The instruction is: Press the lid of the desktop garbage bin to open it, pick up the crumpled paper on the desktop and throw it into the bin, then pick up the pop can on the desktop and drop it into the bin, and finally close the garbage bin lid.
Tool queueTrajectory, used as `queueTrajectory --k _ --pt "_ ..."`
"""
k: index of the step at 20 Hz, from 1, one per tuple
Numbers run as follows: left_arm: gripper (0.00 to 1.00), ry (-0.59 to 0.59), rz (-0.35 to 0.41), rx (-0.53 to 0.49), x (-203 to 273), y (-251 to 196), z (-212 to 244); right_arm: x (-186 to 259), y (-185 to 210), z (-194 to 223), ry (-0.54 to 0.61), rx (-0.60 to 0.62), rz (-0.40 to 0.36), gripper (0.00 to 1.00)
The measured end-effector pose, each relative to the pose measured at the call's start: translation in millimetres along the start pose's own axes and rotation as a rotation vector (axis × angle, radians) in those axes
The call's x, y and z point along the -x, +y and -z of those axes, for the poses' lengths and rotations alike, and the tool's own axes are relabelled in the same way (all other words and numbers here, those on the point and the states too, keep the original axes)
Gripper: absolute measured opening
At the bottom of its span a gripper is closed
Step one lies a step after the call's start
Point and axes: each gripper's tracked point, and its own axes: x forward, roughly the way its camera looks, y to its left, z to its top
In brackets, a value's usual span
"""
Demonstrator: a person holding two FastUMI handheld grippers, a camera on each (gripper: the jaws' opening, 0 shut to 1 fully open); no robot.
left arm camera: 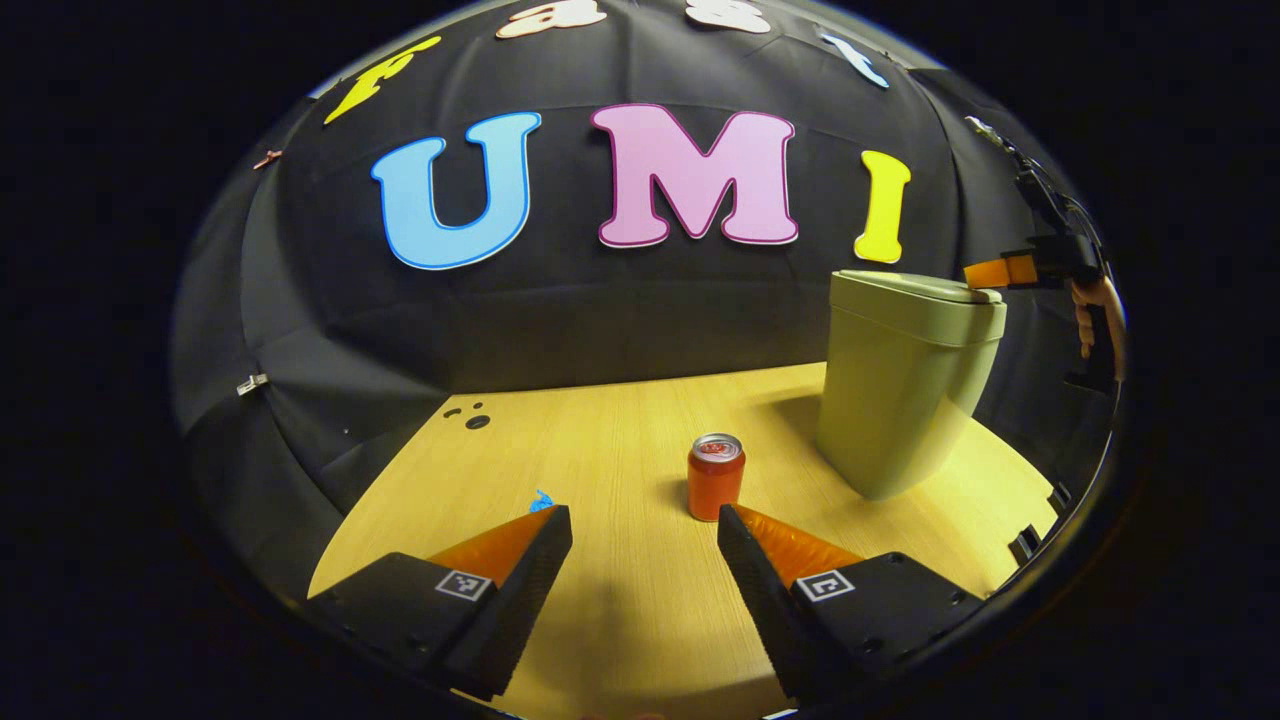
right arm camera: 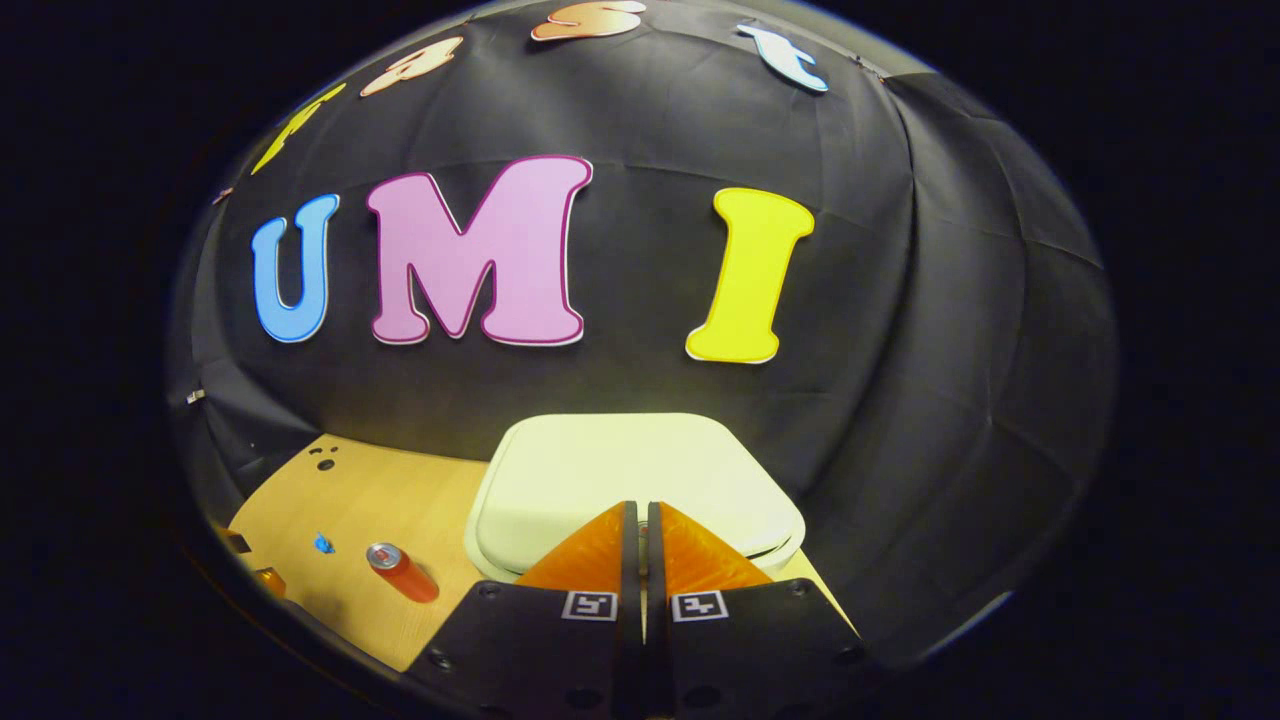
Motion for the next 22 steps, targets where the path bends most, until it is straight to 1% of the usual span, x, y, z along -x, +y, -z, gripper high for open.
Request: queueTrajectory --k 1,2,6,10,15,17,20,21,22 --pt "0.95 0.0 0.0 0.004 0 0 0 6 -1 -6 -0.02 0.004 0.003 0.08" --pt "0.95 -0.002 0.002 0.007 0 0 0 10 -2 -13 -0.039 0.008 0.009 0.05" --pt "0.95 -0.005 0.023 0.011 3 -4 1 24 -7 -35 -0.091 -0.019 0.03 0.05" --pt "0.95 -0.014 0.042 0.012 8 -5 5 40 -9 -35 -0.105 -0.028 0.052 0.05" --pt "0.95 -0.015 0.03 0.03 13 7 12 58 -5 -32 -0.11 -0.035 0.089 0.07" --pt "0.95 -0.014 0.028 0.041 14 11 14 62 -4 -28 -0.101 -0.042 0.101 0.27" --pt "0.95 -0.022 0.014 0.038 12 23 16 68 1 -19 -0.082 -0.056 0.104 0.91" --pt "0.95 -0.026 0.013 0.044 10 28 15 72 1 -17 -0.081 -0.059 0.107 1.0" --pt "0.95 -0.03 0.013 0.053 6 34 11 73 1 -17 -0.085 -0.06 0.112 0.99"
